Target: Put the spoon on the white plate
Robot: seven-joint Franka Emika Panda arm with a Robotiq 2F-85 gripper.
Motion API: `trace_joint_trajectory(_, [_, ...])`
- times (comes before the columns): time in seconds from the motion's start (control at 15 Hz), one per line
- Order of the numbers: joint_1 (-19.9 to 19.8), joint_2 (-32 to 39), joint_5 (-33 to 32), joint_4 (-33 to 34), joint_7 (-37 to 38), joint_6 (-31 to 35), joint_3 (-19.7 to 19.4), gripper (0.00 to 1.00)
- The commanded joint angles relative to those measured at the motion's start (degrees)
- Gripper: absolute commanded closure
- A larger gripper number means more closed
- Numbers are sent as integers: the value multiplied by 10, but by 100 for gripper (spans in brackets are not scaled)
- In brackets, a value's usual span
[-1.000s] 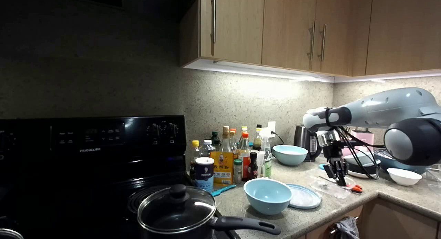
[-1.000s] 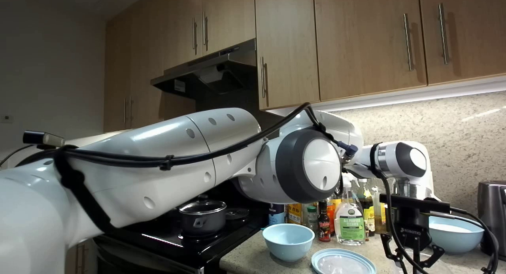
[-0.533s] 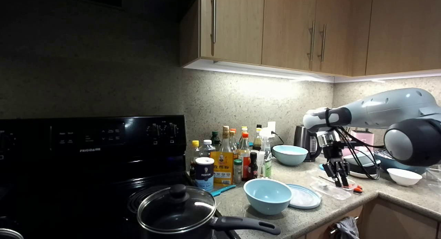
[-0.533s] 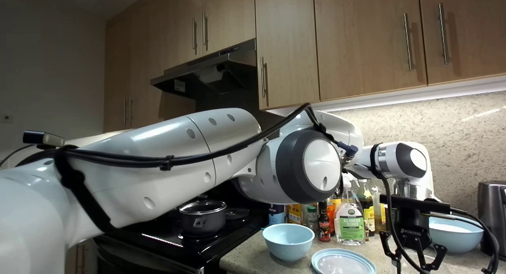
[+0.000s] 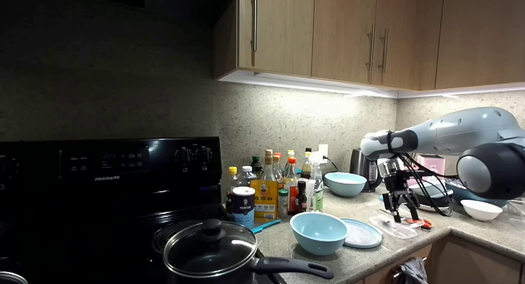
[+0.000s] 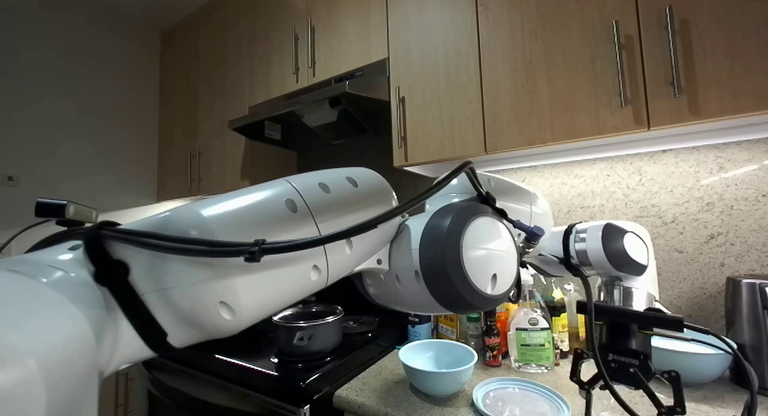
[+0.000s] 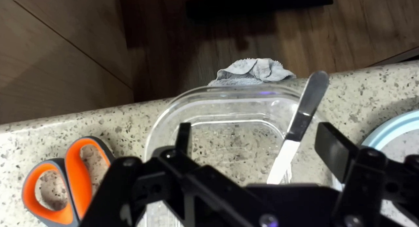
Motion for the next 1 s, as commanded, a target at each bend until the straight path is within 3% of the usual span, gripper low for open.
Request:
trace_joint_trajectory(0.0, [-8,1,8,1,3,-15,4,22])
trace_joint_trajectory(0.13, [-10,3,9,1,4,-20,4,0])
trace_joint_trajectory(0.4, [-10,7,16,7,34,-17,5,0])
trace_joint_trajectory(0.93, [-5,11,50,21,125,58,10,0])
